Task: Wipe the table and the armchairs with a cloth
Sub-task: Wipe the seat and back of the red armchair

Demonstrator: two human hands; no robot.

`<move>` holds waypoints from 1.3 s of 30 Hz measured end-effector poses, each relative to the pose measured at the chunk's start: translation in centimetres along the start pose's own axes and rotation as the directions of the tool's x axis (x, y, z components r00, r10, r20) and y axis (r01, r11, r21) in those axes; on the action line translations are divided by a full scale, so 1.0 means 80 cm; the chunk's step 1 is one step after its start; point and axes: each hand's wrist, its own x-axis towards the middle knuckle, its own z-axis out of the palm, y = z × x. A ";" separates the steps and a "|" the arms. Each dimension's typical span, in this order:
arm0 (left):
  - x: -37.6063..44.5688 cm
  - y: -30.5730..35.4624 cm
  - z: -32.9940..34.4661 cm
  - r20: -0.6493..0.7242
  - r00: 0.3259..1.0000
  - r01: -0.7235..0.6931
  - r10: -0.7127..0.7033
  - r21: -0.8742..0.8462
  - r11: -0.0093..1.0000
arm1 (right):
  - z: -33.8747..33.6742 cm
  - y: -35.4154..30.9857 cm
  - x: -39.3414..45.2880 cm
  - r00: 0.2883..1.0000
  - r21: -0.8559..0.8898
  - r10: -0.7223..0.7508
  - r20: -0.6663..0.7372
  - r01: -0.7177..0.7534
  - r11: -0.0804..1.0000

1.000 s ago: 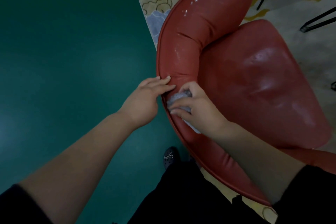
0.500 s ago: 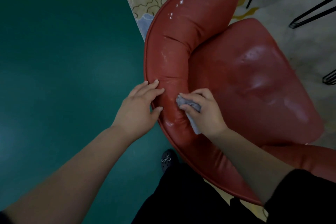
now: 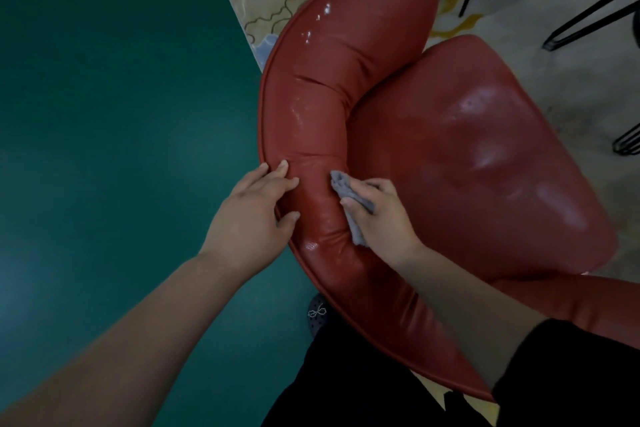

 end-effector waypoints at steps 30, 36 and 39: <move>0.011 -0.016 -0.018 0.032 0.997 -0.065 0.065 -0.002 0.998 | 0.027 -0.032 0.054 0.940 -0.068 -0.340 0.027 0.341 0.938; 0.038 -0.036 -0.038 0.095 0.979 -0.181 0.179 0.013 0.983 | 0.019 -0.021 0.073 0.983 -0.121 -0.108 -0.146 0.090 0.988; 0.059 -0.046 -0.045 0.092 0.973 -0.214 0.212 0.004 0.977 | 0.034 -0.038 0.067 0.966 -0.052 -0.195 -0.168 0.189 0.981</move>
